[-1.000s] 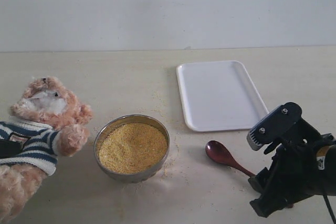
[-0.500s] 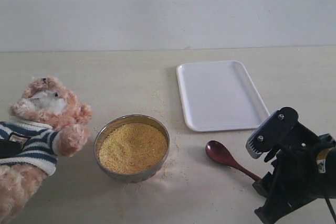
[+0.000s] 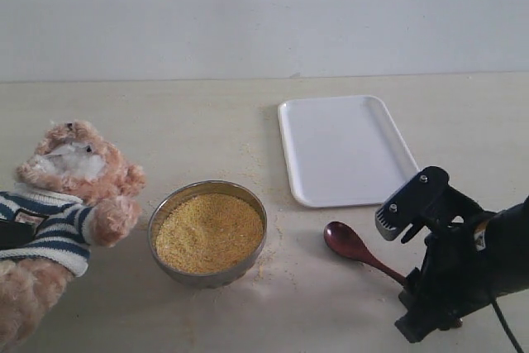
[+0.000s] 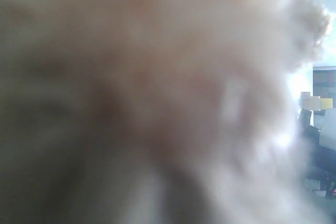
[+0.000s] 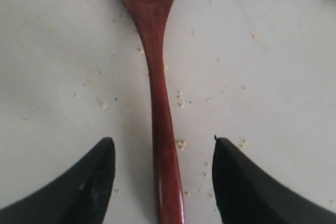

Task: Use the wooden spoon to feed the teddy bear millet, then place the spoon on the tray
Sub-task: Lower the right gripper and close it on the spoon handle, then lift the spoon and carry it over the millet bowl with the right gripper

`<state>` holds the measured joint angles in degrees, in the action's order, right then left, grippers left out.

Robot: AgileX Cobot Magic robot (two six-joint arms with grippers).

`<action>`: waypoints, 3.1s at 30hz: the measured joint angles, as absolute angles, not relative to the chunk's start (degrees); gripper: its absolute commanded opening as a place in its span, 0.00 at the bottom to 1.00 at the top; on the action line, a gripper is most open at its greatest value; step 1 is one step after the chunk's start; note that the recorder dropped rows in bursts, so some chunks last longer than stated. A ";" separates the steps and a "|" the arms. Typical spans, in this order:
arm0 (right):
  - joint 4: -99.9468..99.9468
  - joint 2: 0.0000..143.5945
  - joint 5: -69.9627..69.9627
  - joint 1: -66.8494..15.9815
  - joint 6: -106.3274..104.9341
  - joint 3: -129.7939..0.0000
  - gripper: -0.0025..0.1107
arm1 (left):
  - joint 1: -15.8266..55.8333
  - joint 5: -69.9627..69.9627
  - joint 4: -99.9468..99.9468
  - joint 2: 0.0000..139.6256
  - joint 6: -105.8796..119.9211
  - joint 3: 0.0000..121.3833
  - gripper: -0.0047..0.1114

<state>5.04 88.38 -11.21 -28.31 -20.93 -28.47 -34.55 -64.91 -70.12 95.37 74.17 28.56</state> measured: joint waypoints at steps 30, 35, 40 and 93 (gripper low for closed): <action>6.17 90.94 -15.73 -28.08 -16.94 -29.17 0.02 | -34.55 -64.91 -70.12 95.37 74.17 28.56 0.08; 6.07 85.29 -16.22 -28.08 -16.71 -29.06 0.02 | -34.55 -64.91 -70.12 95.37 74.17 28.56 0.08; 4.87 77.84 -21.42 -28.08 -17.13 -30.87 0.02 | -34.55 -64.91 -70.12 95.37 74.17 28.56 0.08; -50.69 93.93 -69.30 -65.69 -2.76 -62.16 0.02 | -34.55 -64.91 -70.12 95.37 74.17 28.56 0.08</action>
